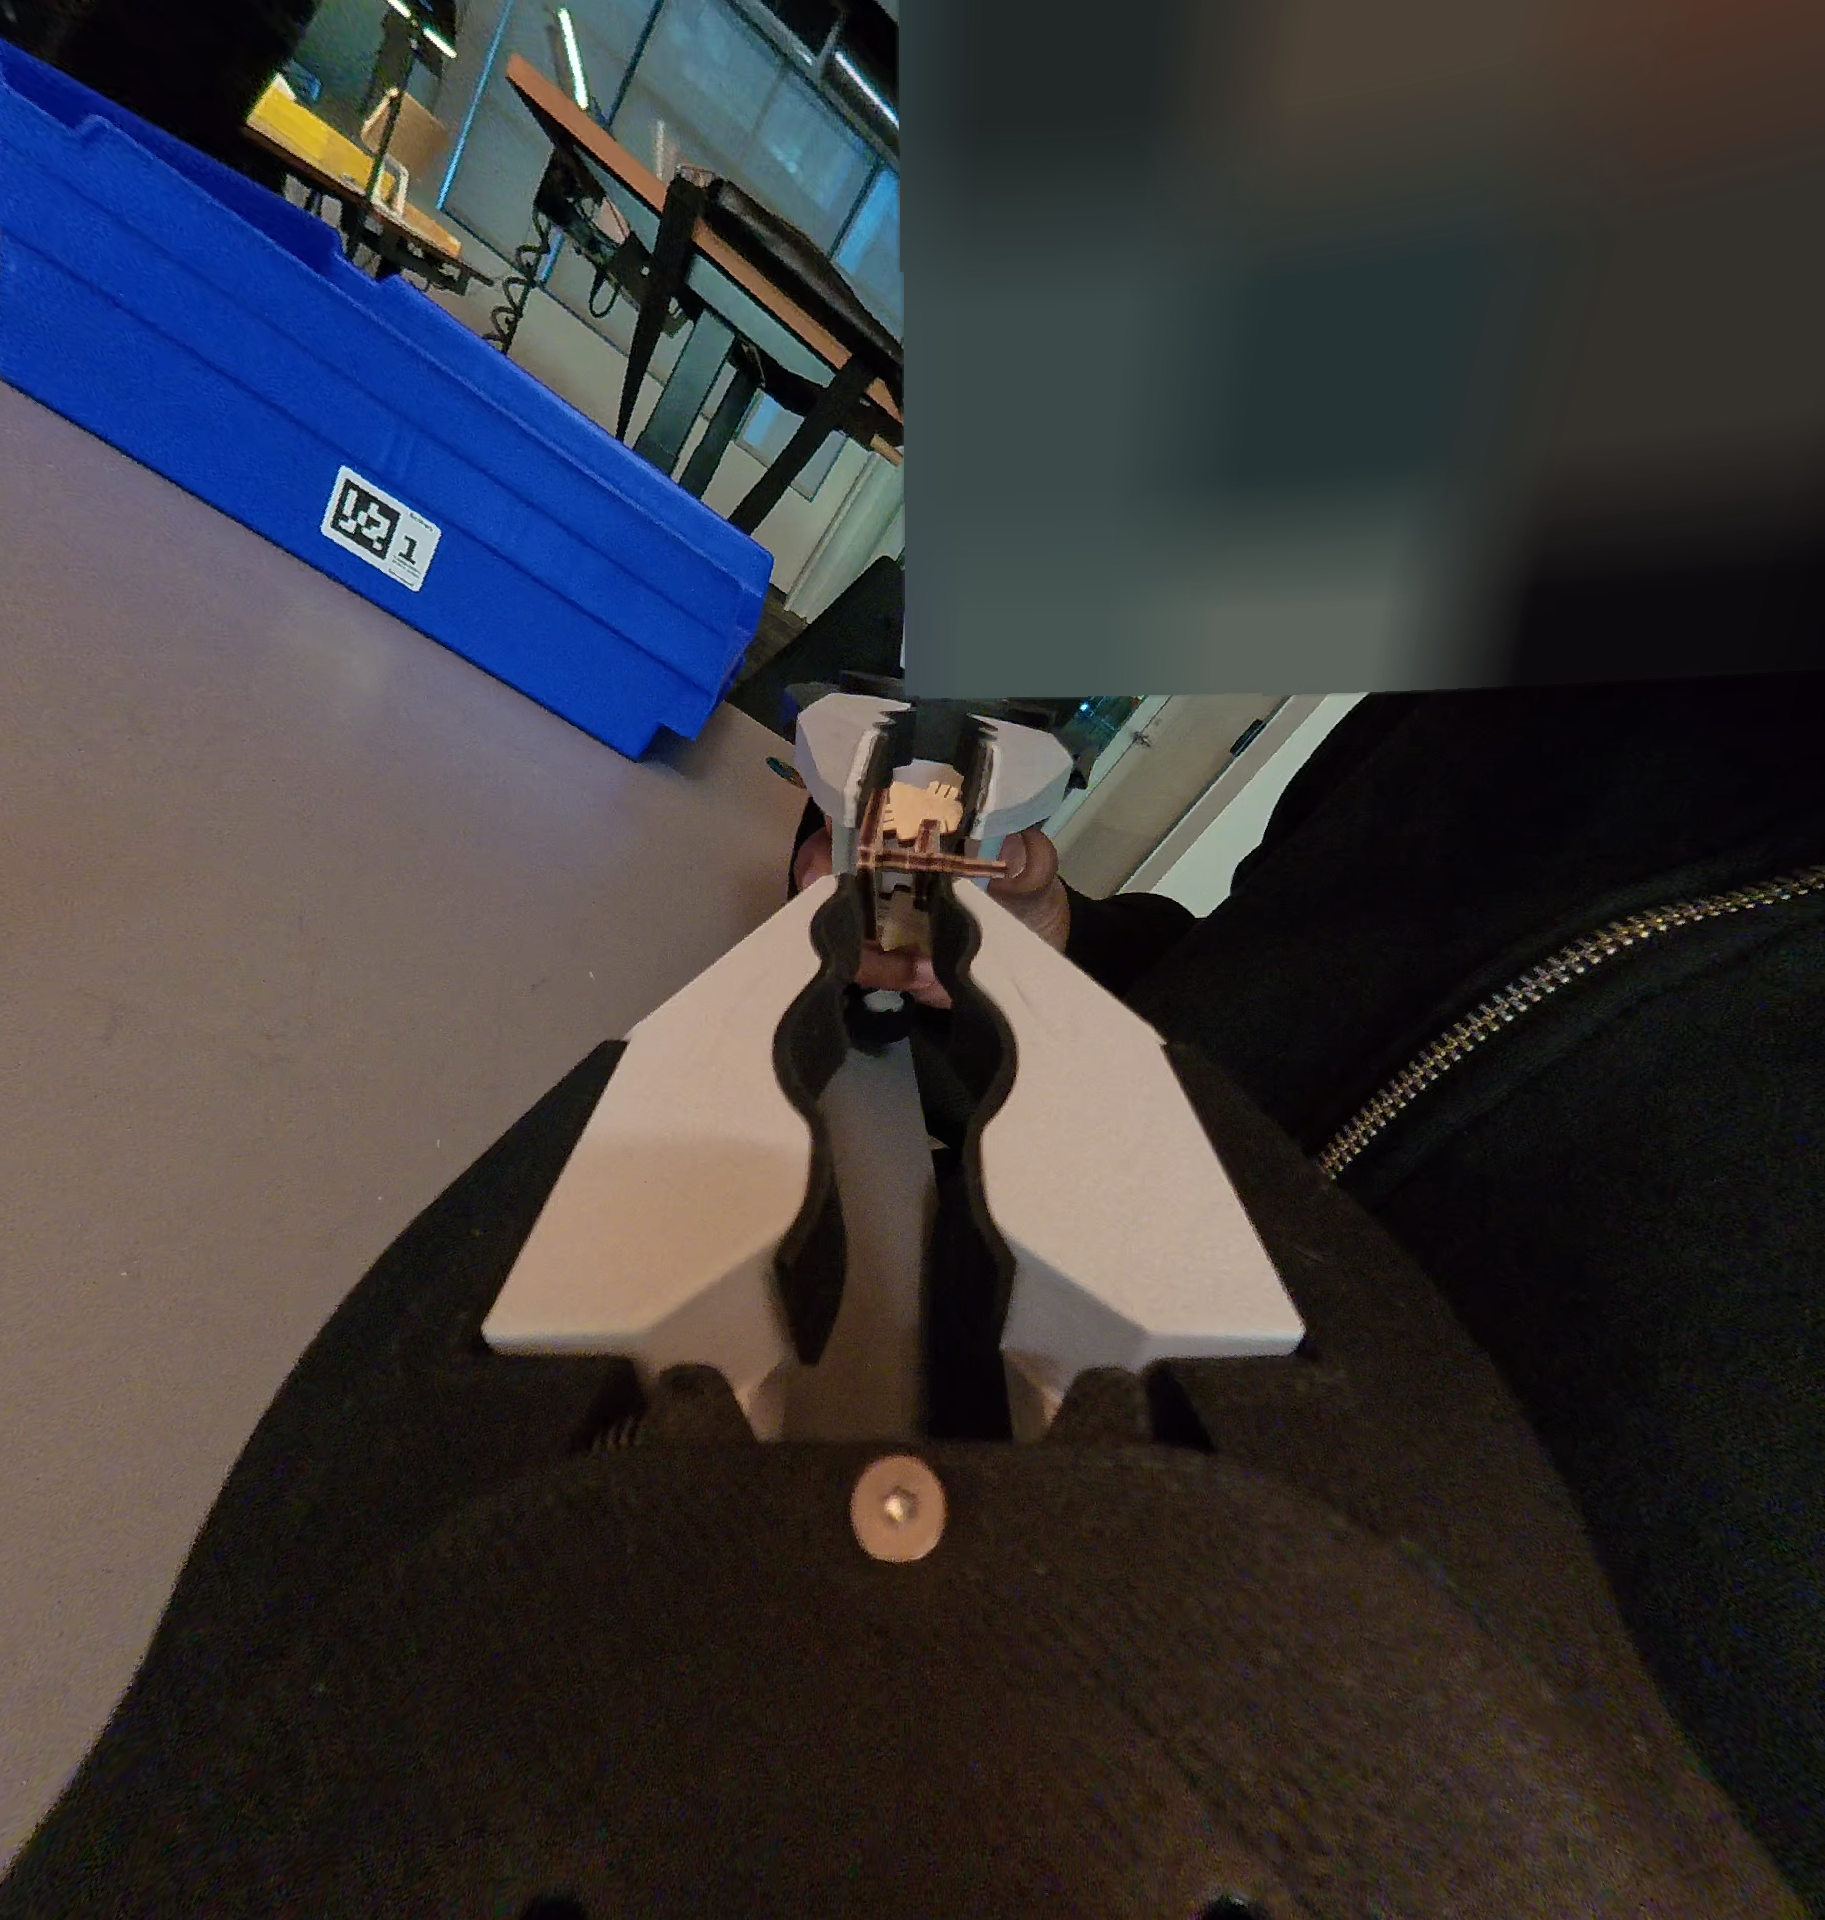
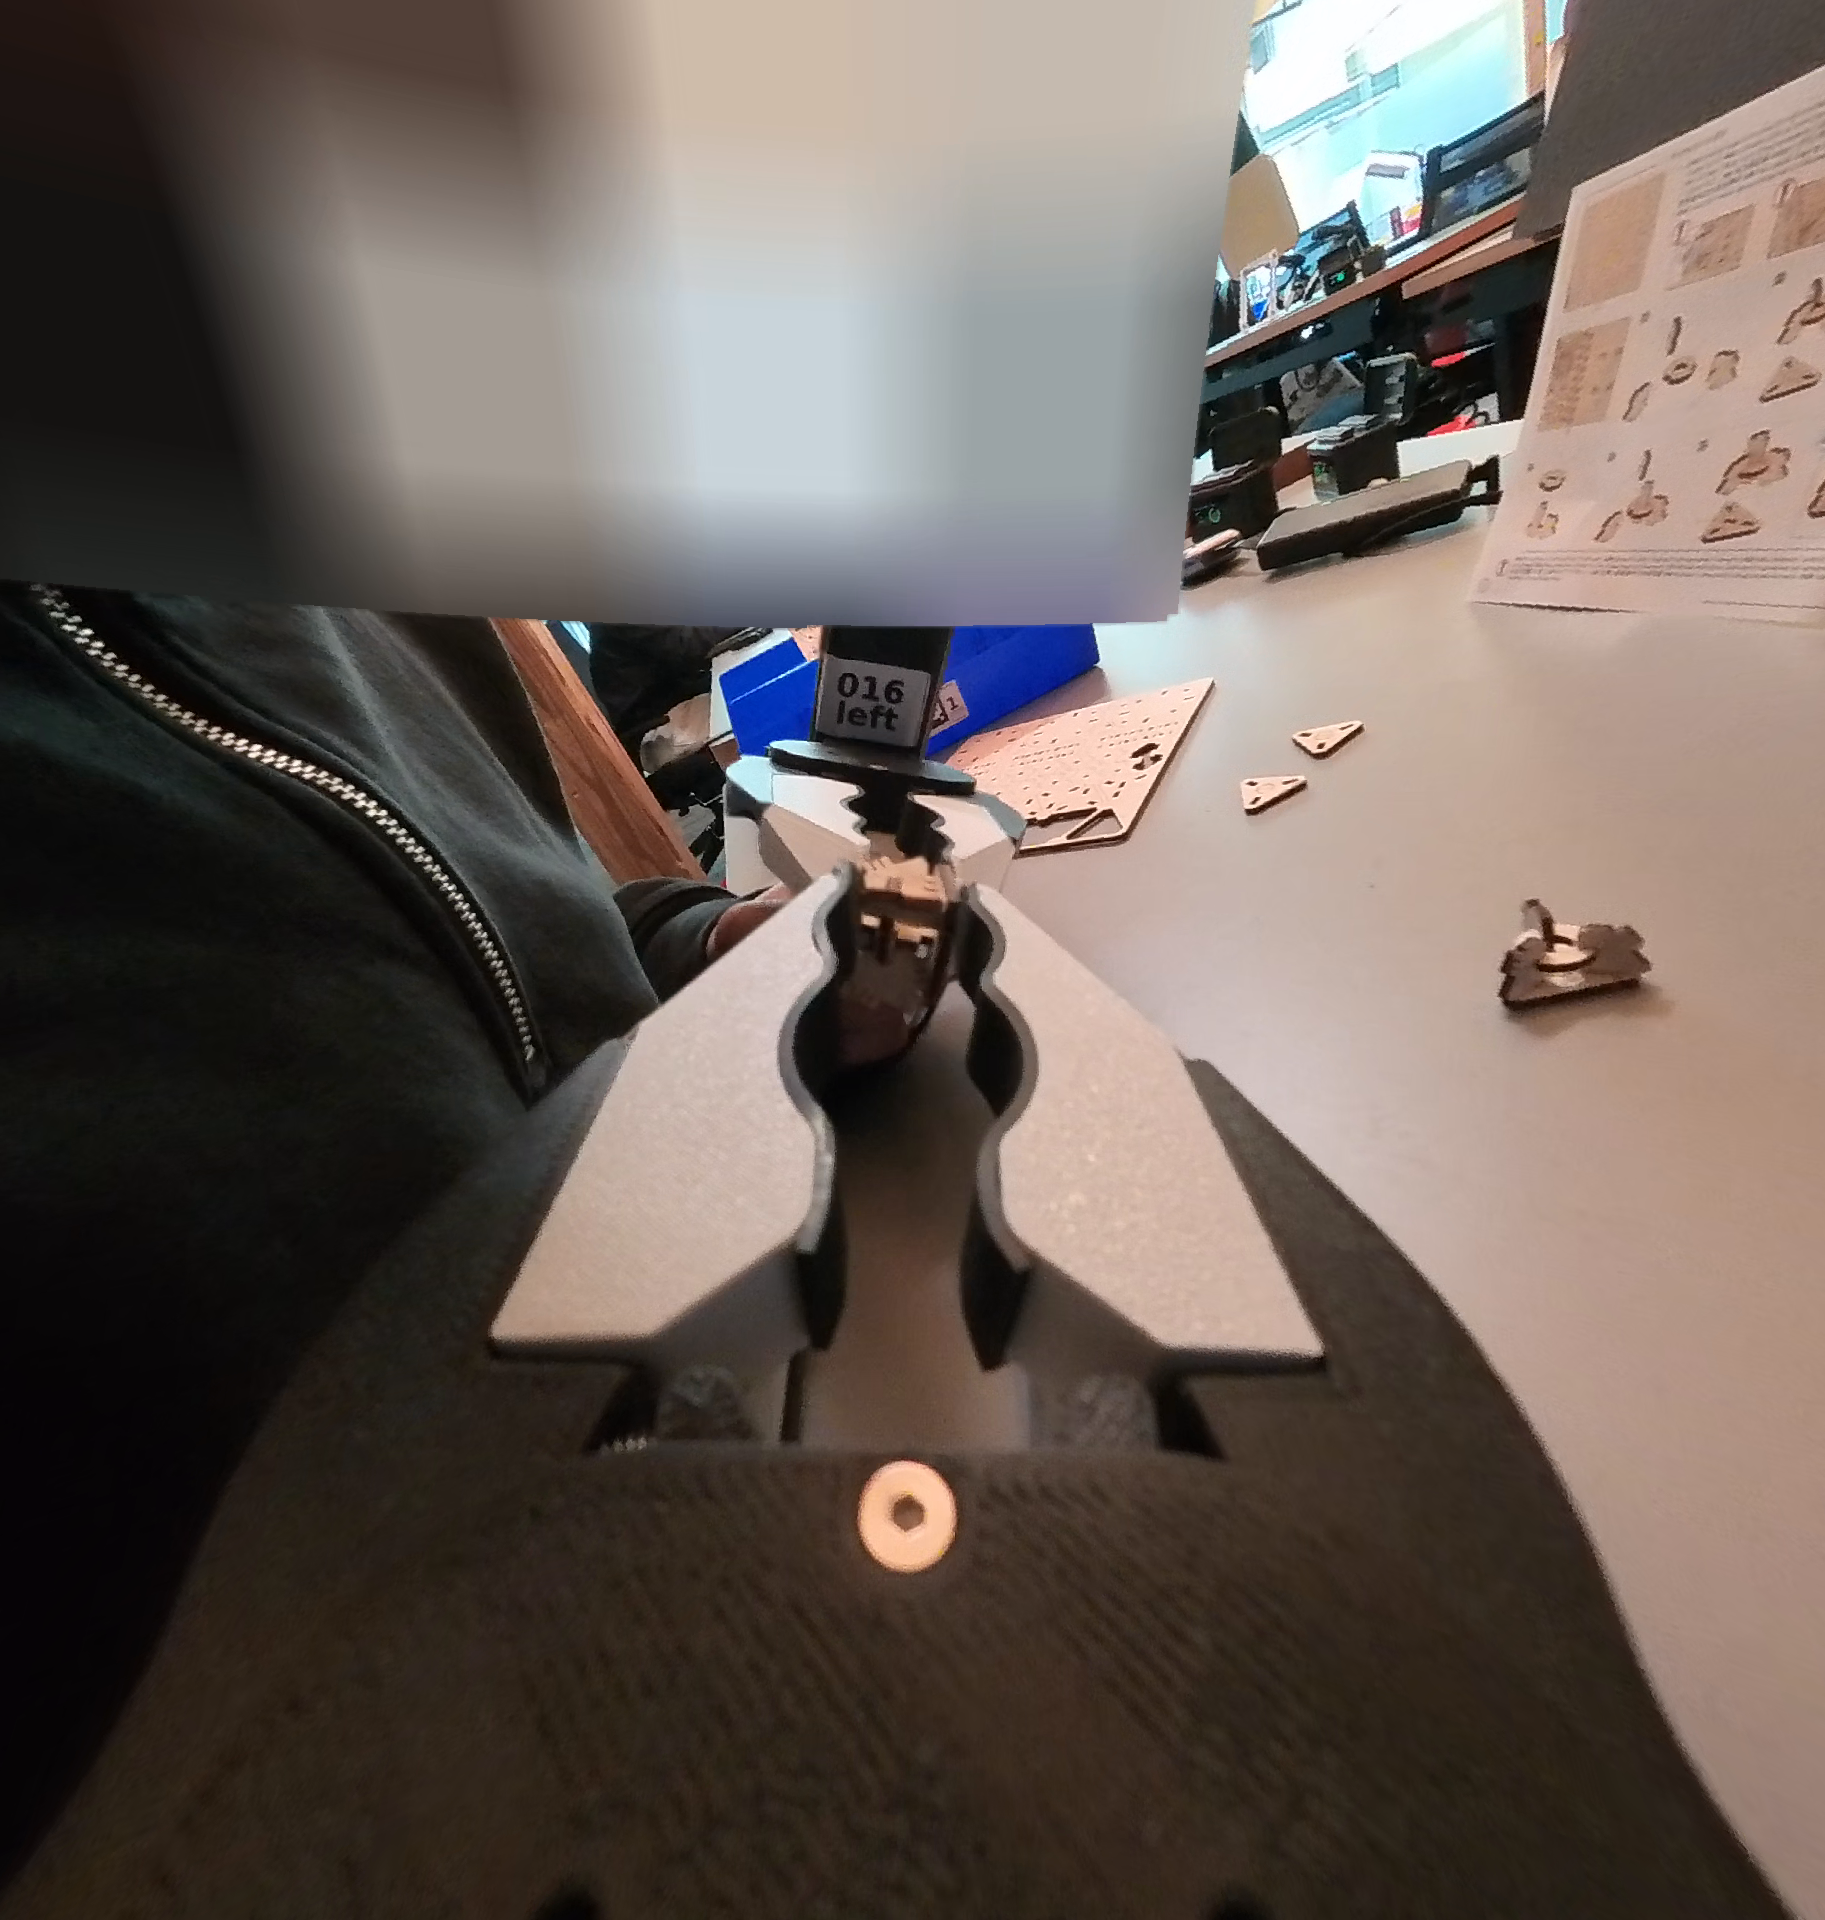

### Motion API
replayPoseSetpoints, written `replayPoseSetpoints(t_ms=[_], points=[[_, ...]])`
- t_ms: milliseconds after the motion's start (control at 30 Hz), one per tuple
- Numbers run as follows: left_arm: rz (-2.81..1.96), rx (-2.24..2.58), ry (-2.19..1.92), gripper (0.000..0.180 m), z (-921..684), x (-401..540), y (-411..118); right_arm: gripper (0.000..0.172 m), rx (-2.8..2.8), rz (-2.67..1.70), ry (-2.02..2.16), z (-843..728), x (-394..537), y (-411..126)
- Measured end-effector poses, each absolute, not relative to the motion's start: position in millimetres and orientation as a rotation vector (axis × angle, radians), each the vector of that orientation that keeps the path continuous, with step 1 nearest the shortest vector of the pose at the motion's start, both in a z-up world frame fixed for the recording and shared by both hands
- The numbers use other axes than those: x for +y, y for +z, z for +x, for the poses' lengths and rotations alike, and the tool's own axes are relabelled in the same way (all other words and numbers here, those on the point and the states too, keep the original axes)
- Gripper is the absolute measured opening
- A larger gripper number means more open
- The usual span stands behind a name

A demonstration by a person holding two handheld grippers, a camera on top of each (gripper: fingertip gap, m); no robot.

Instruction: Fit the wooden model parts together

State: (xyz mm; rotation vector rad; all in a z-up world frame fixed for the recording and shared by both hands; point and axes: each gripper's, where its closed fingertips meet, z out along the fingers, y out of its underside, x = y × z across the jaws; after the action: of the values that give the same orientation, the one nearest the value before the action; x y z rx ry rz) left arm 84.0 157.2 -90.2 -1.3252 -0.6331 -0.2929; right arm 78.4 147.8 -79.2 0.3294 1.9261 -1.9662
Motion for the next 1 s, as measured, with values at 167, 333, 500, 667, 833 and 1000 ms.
replayPoseSetpoints(t_ms=[167,333,500,667,833,1000], points=[[-1.314,-0.634,-0.3,0.01,81,157,-90,0.017,1.873,0.357,-1.96,76,149,-78],[-1.282,-0.636,-0.323,0.01,78,156,-87,0.017,1.815,0.367,-1.969,74,149,-74],[-1.269,-0.65,-0.333,0.016,76,152,-89,0.016,1.705,0.424,-1.986,66,155,-66],[-1.245,-0.679,-0.322,0.024,70,147,-89,0.016,1.685,0.569,-1.889,53,158,-83],[-1.29,-0.771,-0.198,0.027,54,134,-100,0.017,1.726,0.847,-1.531,48,155,-134],[-1.35,-0.789,-0.136,0.027,51,132,-105,0.017,1.858,0.916,-1.25,63,150,-171]])
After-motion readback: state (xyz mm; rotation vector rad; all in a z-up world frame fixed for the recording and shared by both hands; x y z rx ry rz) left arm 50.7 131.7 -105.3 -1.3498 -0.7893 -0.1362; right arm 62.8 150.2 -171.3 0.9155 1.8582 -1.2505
